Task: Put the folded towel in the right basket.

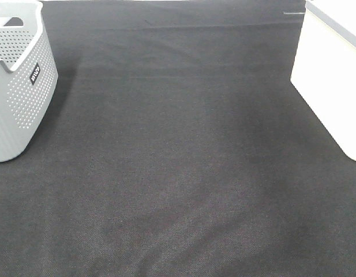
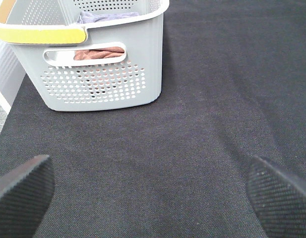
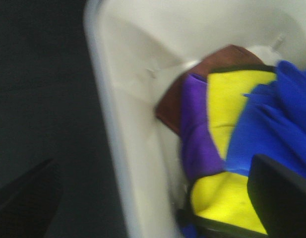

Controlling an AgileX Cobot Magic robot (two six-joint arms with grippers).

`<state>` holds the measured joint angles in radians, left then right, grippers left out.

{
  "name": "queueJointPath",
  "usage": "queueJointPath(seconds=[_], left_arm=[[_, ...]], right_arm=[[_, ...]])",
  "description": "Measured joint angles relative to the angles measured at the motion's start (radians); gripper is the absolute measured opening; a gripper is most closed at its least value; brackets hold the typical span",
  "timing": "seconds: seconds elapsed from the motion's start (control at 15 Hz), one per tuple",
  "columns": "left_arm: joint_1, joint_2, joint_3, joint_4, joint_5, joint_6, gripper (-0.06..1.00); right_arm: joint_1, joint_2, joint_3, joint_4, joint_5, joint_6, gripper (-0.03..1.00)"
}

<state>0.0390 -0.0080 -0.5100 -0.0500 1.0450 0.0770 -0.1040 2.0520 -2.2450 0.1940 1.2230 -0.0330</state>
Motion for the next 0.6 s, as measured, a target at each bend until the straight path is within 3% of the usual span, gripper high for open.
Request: queueJointPath(seconds=[0.33, 0.47, 0.6], left_arm=[[0.0, 0.0, 0.0, 0.0, 0.0, 0.0, 0.98], [0.0, 0.0, 0.0, 0.0, 0.0, 0.0, 0.98], [0.0, 0.0, 0.0, 0.0, 0.0, 0.0, 0.98]], right_arm=[[0.101, -0.156, 0.071, -0.103, -0.009, 0.011, 0.97], [0.147, -0.326, 0.267, -0.111, -0.011, 0.019, 0.97], [0.229, -0.598, 0.587, -0.111, -0.011, 0.051, 0.97]])
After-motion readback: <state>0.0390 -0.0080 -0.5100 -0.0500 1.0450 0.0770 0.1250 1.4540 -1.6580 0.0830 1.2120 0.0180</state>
